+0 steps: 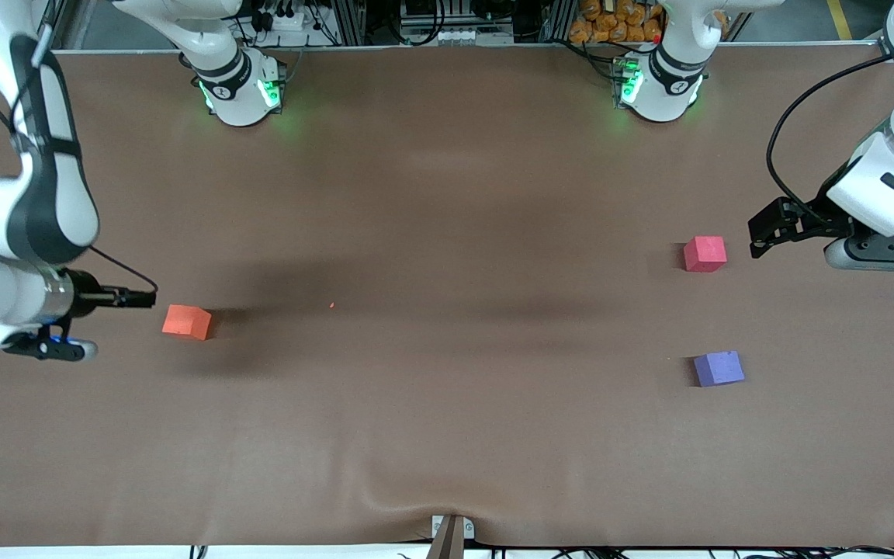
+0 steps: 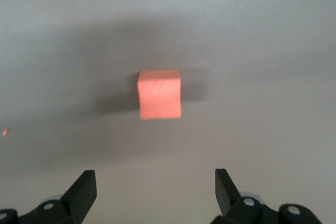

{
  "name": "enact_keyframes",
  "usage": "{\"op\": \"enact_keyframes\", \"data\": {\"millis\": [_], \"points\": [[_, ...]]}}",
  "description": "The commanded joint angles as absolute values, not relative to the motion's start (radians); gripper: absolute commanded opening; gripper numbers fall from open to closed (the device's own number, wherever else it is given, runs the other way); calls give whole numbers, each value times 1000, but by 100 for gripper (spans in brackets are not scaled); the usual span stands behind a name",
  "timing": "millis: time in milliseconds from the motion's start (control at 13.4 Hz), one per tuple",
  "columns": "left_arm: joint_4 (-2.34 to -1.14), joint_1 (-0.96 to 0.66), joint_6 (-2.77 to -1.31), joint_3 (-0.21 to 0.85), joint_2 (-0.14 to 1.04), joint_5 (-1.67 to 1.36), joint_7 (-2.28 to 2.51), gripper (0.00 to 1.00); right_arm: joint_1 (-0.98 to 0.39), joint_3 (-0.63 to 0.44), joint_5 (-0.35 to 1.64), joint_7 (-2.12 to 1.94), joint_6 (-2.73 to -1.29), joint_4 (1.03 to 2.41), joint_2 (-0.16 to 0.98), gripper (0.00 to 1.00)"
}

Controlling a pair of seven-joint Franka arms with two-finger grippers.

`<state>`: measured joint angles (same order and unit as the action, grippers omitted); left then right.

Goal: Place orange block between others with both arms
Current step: 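Reach the right gripper down to the orange cube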

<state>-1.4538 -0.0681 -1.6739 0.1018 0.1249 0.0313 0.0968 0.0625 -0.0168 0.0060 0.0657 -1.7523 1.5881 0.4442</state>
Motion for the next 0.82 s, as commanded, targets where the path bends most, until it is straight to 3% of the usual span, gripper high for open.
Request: {"op": "enact_keyframes", "data": {"millis": [0,744], "points": [[-1450,-57,-1681,104,126,29,74,100,86,-6,-11,66,-1822,1604,489,100],[-1450,-54,-1680,100,127,28,74,100,67,-5,-3,55,-1911,1623,621,100]]}}
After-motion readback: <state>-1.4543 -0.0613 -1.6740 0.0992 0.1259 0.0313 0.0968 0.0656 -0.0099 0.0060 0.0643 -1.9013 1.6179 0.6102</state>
